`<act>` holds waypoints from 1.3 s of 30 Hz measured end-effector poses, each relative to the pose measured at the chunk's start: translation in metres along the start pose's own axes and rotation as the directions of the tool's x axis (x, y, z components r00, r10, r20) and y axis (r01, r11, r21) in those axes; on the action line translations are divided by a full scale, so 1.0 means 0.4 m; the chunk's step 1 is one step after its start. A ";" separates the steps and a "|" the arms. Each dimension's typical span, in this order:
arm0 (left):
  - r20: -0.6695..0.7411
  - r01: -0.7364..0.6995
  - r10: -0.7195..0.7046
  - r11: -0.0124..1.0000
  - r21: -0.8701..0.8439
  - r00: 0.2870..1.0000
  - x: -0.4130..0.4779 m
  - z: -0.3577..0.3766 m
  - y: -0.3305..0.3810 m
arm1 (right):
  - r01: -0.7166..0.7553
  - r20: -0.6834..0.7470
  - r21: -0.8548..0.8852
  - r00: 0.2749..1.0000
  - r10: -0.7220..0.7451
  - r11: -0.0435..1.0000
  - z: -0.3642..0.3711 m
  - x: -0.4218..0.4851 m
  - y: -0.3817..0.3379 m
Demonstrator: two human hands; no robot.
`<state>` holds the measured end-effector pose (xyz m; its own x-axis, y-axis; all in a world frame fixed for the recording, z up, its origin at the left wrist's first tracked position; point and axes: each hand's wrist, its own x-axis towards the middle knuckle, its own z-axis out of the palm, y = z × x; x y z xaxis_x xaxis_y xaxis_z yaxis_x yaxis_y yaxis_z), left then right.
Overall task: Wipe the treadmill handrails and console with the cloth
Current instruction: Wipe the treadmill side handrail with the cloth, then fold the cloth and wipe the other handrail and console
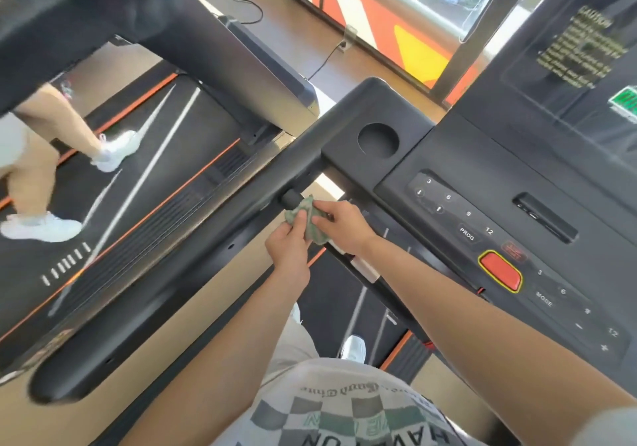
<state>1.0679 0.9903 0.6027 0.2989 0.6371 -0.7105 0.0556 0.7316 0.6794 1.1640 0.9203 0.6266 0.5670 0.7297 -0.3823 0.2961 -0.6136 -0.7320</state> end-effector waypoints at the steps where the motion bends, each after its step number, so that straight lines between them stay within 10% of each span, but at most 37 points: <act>1: -0.014 -0.001 0.001 1.000 -0.013 1.000 0.009 0.001 0.007 | 0.003 0.005 0.001 1.000 -0.003 1.000 0.004 0.010 -0.007; 9: -0.147 0.015 -0.024 0.998 -0.060 0.989 0.057 0.011 0.050 | 0.018 -0.038 0.051 0.999 -0.016 0.999 0.035 0.067 -0.048; 25: 0.299 0.053 -0.193 0.906 0.419 0.934 -0.050 -0.073 0.006 | -0.166 -0.079 -0.073 0.984 0.160 0.983 -0.007 -0.184 0.084; 34: 0.714 -0.623 0.040 0.523 0.581 0.699 -0.070 -0.089 0.032 | -0.303 -0.435 0.040 0.852 0.290 0.952 0.005 -0.326 0.088; 39: 0.793 -0.705 0.126 0.555 0.442 0.596 -0.039 -0.057 0.134 | -0.141 -0.416 0.208 0.883 0.218 0.968 -0.032 -0.289 0.020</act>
<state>1.0444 1.0252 0.6460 0.9404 0.2801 -0.1926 0.2411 -0.1504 0.9588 1.1109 0.8272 0.6721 0.8850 0.3846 -0.2624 0.0468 -0.6341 -0.7719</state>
